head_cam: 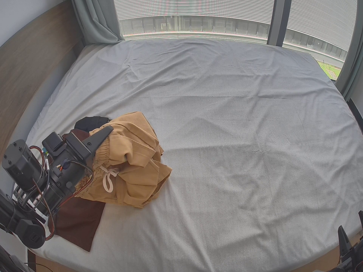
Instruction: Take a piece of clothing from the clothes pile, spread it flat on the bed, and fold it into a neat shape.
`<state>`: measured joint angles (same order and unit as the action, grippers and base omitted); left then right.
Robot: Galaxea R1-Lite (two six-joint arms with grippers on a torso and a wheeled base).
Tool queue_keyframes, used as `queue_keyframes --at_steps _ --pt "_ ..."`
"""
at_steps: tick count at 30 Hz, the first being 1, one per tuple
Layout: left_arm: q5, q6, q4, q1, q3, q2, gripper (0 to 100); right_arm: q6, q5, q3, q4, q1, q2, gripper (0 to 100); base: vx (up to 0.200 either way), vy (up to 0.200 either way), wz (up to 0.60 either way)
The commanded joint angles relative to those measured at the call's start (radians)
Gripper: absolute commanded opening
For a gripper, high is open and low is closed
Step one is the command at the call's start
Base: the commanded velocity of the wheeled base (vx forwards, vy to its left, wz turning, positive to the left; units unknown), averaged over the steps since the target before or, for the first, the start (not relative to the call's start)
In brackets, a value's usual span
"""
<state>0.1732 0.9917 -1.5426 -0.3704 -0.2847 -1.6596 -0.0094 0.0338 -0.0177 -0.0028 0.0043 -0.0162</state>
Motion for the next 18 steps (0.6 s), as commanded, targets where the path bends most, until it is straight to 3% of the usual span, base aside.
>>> queue_keyframes --at_steps 1,18 --pt "-0.034 0.019 -0.001 -0.041 -0.016 0.011 0 0.0 0.0 0.016 0.0 0.002 0.016 100 0.0 0.0 0.0" --pt "-0.215 0.03 -0.001 -0.232 -0.094 0.011 0 0.0 0.0 0.016 0.0 0.002 0.016 100 0.0 0.0 0.0"
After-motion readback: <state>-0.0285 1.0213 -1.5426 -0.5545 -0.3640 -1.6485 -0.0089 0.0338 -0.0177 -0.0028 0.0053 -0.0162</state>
